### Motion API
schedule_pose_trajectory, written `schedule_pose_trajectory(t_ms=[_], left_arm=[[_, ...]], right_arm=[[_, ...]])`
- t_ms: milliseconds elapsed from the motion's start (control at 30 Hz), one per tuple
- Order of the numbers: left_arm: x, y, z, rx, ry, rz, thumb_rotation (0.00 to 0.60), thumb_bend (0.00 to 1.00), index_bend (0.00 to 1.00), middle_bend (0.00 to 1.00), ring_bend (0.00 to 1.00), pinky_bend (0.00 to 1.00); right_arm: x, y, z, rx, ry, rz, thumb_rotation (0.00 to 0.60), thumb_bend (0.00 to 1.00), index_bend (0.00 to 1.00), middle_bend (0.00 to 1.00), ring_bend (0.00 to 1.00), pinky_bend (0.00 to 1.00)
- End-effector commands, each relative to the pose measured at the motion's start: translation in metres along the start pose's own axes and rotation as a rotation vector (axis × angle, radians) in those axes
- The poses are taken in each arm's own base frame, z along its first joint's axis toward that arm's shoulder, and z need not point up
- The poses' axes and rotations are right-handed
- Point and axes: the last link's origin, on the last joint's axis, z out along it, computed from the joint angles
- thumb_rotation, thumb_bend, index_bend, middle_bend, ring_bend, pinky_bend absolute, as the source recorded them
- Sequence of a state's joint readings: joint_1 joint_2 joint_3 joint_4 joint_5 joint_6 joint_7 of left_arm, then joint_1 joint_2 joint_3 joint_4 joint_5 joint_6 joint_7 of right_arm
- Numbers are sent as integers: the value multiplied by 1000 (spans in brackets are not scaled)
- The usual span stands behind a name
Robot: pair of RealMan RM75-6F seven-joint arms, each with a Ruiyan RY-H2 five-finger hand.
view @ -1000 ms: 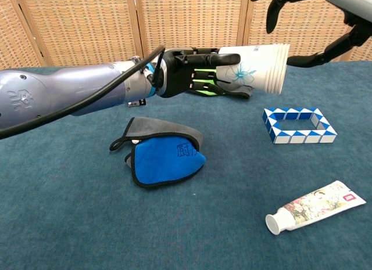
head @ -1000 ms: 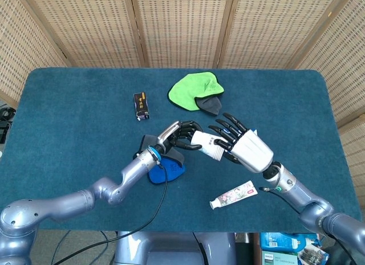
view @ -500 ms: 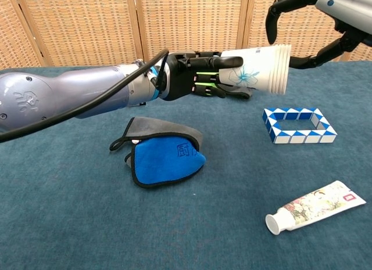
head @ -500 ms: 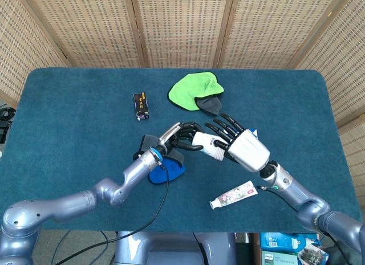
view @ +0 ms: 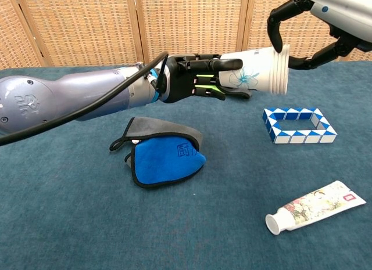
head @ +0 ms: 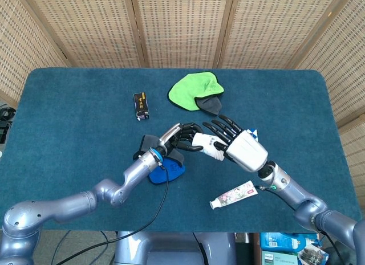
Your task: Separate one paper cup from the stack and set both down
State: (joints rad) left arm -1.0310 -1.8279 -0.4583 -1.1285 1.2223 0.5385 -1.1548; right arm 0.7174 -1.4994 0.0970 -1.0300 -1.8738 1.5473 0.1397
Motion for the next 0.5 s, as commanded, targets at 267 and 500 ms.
schedule_pose_trajectory(t_ms=[267,500], left_arm=[[0,-2,0,3,0,-2,600,141,515,497,449,510],[0,-2,1,3,1,-6,600,141,515,497,448,510]], right_arm=[[-2,-1,0,3,4,-2,600,519,669,151,190,192],[-3,-1,-1,7,5,-10,600,518,679,143,190,192]])
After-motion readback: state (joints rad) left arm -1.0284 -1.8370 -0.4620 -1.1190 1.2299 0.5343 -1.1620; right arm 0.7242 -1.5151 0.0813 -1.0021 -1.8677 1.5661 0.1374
